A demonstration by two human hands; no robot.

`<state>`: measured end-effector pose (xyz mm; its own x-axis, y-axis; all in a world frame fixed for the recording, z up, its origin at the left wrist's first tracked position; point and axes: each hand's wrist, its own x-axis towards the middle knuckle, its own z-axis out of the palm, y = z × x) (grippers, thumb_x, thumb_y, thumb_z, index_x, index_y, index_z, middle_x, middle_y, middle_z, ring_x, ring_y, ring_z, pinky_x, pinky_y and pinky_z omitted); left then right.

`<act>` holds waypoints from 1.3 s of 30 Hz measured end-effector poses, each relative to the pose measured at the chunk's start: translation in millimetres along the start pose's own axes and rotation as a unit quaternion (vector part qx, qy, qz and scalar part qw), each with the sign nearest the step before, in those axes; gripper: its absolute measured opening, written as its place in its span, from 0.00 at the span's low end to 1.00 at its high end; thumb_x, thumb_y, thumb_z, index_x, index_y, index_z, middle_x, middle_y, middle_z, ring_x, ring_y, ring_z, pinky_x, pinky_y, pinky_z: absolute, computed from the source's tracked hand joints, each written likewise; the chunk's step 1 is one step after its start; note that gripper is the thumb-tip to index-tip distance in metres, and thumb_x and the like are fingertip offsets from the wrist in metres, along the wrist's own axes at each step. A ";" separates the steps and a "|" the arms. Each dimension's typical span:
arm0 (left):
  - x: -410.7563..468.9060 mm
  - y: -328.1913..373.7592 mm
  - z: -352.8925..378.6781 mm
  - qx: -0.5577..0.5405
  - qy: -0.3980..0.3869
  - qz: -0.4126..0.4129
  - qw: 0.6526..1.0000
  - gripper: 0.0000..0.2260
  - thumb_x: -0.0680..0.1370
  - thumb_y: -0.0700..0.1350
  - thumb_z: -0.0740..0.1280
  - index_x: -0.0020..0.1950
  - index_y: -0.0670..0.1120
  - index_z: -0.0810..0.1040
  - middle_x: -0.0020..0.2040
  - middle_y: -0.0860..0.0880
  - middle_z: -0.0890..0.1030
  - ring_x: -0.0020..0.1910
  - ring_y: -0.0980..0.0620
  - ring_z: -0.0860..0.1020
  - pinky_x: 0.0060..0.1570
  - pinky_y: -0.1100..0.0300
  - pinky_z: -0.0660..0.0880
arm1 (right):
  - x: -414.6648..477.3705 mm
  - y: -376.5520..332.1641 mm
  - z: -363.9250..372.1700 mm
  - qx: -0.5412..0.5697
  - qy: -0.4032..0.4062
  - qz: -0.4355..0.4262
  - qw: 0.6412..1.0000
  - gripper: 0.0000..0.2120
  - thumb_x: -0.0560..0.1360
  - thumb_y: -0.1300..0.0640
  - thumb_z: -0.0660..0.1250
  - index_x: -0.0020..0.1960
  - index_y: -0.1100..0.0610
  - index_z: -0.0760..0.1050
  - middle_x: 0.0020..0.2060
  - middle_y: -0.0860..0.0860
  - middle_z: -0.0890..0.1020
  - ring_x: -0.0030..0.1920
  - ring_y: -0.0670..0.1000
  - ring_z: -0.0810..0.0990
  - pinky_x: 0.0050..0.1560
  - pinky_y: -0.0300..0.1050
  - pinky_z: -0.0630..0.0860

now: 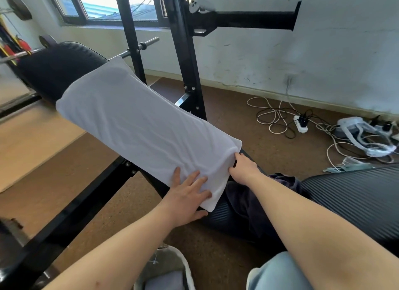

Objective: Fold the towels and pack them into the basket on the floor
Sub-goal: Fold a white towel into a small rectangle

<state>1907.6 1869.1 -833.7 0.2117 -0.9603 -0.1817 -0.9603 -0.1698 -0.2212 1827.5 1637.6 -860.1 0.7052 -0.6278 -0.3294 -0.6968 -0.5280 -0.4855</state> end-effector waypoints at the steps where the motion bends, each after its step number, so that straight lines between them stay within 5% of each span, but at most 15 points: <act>1: -0.1 2.7 0.0 0.004 0.002 -0.004 1.000 0.18 0.80 0.60 0.64 0.69 0.58 0.73 0.79 0.46 0.61 0.81 0.39 0.54 0.70 0.21 0.43 | -1.2 1.4 1.3 0.003 0.002 -0.003 1.000 0.30 0.81 0.52 0.59 0.81 0.54 0.57 0.78 0.55 0.65 0.75 0.61 0.66 0.74 0.57 0.63; 4: 1.4 6.1 1.3 0.023 0.019 -0.004 1.000 0.07 0.73 0.53 0.76 0.49 0.55 0.82 0.65 0.46 0.78 0.71 0.38 0.73 0.63 0.18 0.58 | -7.2 5.1 3.0 0.055 0.029 -0.016 0.998 0.28 0.81 0.55 0.60 0.80 0.49 0.61 0.77 0.53 0.68 0.76 0.60 0.66 0.74 0.57 0.65; 6: 2.8 6.1 5.1 -0.004 0.069 0.001 0.998 0.05 0.73 0.51 0.76 0.44 0.54 0.82 0.58 0.49 0.80 0.63 0.43 0.78 0.64 0.25 0.66 | -8.8 4.3 0.8 0.138 0.056 -0.023 0.989 0.26 0.82 0.56 0.61 0.79 0.47 0.65 0.76 0.51 0.70 0.75 0.58 0.68 0.73 0.53 0.68; 8: 4.4 7.3 3.6 -0.099 0.111 0.010 0.989 0.04 0.78 0.51 0.67 0.48 0.53 0.82 0.55 0.53 0.81 0.57 0.49 0.78 0.66 0.42 0.70 | -6.2 1.2 -2.0 0.205 0.061 -0.023 0.976 0.26 0.82 0.57 0.63 0.79 0.49 0.66 0.76 0.51 0.70 0.75 0.56 0.68 0.72 0.50 0.68; 10: 3.7 6.8 -0.5 -0.224 0.137 -0.012 0.965 0.08 0.82 0.51 0.61 0.54 0.52 0.79 0.52 0.54 0.81 0.51 0.52 0.79 0.56 0.55 0.75 | -0.3 -1.8 -5.4 0.271 0.059 0.005 0.961 0.26 0.82 0.57 0.63 0.79 0.51 0.66 0.74 0.51 0.72 0.73 0.57 0.71 0.71 0.53 0.70; 13: 3.8 3.3 -4.7 -0.311 0.177 -0.068 0.931 0.07 0.85 0.47 0.59 0.61 0.52 0.73 0.50 0.53 0.81 0.46 0.51 0.80 0.44 0.59 0.72 | 11.5 -3.3 -6.8 0.342 0.069 0.047 0.936 0.28 0.78 0.58 0.64 0.78 0.49 0.67 0.65 0.51 0.77 0.64 0.57 0.77 0.67 0.59 0.76; 16: 7.8 -4.5 -6.9 -0.357 0.196 -0.135 0.903 0.12 0.86 0.43 0.57 0.67 0.52 0.72 0.54 0.51 0.80 0.51 0.49 0.80 0.48 0.61 0.69 | 22.6 -12.7 -6.9 0.398 0.093 0.063 0.910 0.30 0.76 0.65 0.63 0.78 0.54 0.67 0.66 0.54 0.79 0.65 0.61 0.79 0.63 0.59 0.80; 21: 7.8 -22.5 -16.0 -0.419 0.152 -0.153 0.882 0.18 0.82 0.60 0.62 0.71 0.57 0.68 0.61 0.60 0.72 0.57 0.58 0.72 0.57 0.60 0.70 | 24.5 -29.5 -19.8 0.236 0.161 0.013 0.958 0.21 0.79 0.66 0.63 0.72 0.59 0.76 0.65 0.55 0.81 0.66 0.57 0.78 0.68 0.48 0.73; 25: 5.2 -35.5 -17.5 -0.405 0.215 -0.140 0.877 0.06 0.82 0.53 0.67 0.58 0.56 0.78 0.51 0.61 0.78 0.47 0.61 0.76 0.49 0.62 0.73 | 31.7 -35.1 -33.9 0.144 0.243 -0.004 0.959 0.14 0.79 0.64 0.63 0.61 0.58 0.83 0.58 0.56 0.84 0.59 0.57 0.81 0.55 0.42 0.73; 29: 2.5 -51.4 -28.4 -0.477 0.294 -0.235 0.794 0.05 0.81 0.49 0.68 0.52 0.54 0.84 0.42 0.63 0.82 0.43 0.65 0.79 0.42 0.70 0.71 | 38.0 -52.6 -51.1 0.169 0.279 -0.005 0.945 0.12 0.80 0.62 0.62 0.58 0.57 0.81 0.57 0.58 0.80 0.54 0.58 0.79 0.52 0.44 0.72; 32: -2.7 -69.6 -41.7 -0.495 0.297 -0.271 0.770 0.10 0.81 0.52 0.68 0.61 0.56 0.84 0.51 0.67 0.82 0.47 0.73 0.77 0.50 0.75 0.73 | 43.8 -78.7 -66.4 0.195 0.272 -0.023 0.942 0.09 0.81 0.60 0.62 0.60 0.58 0.77 0.55 0.57 0.81 0.54 0.58 0.79 0.51 0.44 0.71; 35: -11.6 -94.7 -51.9 -0.486 0.311 -0.295 0.761 0.14 0.82 0.53 0.67 0.67 0.54 0.81 0.57 0.62 0.81 0.51 0.64 0.79 0.57 0.68 0.75 | 51.0 -111.3 -76.0 0.246 0.251 -0.060 0.934 0.05 0.82 0.58 0.64 0.57 0.55 0.74 0.51 0.53 0.81 0.47 0.53 0.82 0.50 0.50 0.82; 39: -25.5 -133.2 -56.2 -0.518 0.355 -0.335 0.702 0.14 0.83 0.49 0.66 0.68 0.50 0.81 0.52 0.54 0.85 0.36 0.56 0.83 0.35 0.68 0.79 | 64.2 -156.6 -81.2 0.265 0.260 -0.116 0.921 0.03 0.81 0.55 0.66 0.54 0.53 0.74 0.46 0.50 0.81 0.45 0.54 0.84 0.48 0.57 0.85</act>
<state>2019.9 1903.8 -745.8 0.8887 -0.3934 0.2356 -0.3826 -0.3530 0.8538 1971.3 1633.6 -739.5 0.5729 -0.7950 0.1993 -0.2764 -0.4163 -0.8662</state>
